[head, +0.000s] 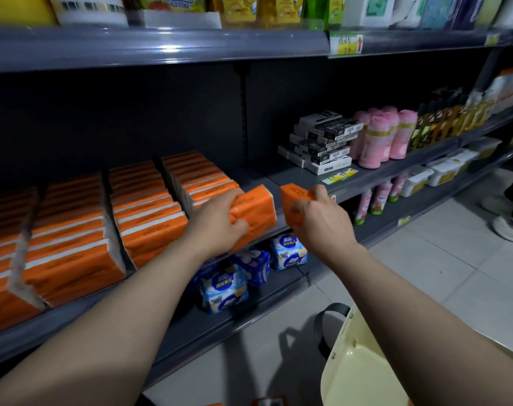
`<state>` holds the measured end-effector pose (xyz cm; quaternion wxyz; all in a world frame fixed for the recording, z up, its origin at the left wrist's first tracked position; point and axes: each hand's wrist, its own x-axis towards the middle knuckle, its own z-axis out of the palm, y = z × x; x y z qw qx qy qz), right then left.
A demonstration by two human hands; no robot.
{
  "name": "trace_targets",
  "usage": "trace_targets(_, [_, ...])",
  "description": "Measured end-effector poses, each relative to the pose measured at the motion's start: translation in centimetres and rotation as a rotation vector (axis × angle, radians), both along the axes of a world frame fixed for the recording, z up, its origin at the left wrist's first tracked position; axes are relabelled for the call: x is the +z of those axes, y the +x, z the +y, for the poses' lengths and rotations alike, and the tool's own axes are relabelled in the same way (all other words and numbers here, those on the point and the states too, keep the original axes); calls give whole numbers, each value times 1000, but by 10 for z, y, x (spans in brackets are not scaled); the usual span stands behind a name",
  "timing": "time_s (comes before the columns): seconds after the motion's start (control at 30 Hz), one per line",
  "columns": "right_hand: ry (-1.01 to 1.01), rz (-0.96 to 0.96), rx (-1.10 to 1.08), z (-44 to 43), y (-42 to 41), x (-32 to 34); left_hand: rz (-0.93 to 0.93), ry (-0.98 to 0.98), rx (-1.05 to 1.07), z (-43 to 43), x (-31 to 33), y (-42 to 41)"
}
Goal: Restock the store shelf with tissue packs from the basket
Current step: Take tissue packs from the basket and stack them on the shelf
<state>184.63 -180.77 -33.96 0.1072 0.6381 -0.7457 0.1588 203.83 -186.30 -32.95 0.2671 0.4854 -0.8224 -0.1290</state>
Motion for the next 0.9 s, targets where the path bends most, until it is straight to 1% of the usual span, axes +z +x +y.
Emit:
trace_targets(0.13, [-17,-49,-33,-7,-10,-8,-139,-58,38,-29,-1,4])
trace_targets(0.27, [-21,-73,-36,-12,-14,-11,-218,-56,-19,-48,-12,12])
trace_targets(0.33, [-29,-86,-32,-13,-14,-11,-221,-104,-8,-51,-14,20])
trace_targets(0.43, [-33,-106,-27,-16,-15,-13,-206,-174,67,-54,-15,26])
trace_targets(0.53, [-31,-120,-29,-16,-15,-15,-198,-194,113,-54,-17,25])
trace_targets(0.63, [-28,-125,-31,-16,-15,-15,-212,-155,119,-54,-14,23])
trace_targets(0.7, [-25,-145,-26,-15,-15,-14,-207,-95,112,-52,-9,22])
trace_targets(0.83, [-24,-260,-30,-11,-14,-7,-29,129,34,-43,5,19])
trace_targets(0.9, [-1,-319,-17,-10,-11,-5,25,191,-10,-39,8,18])
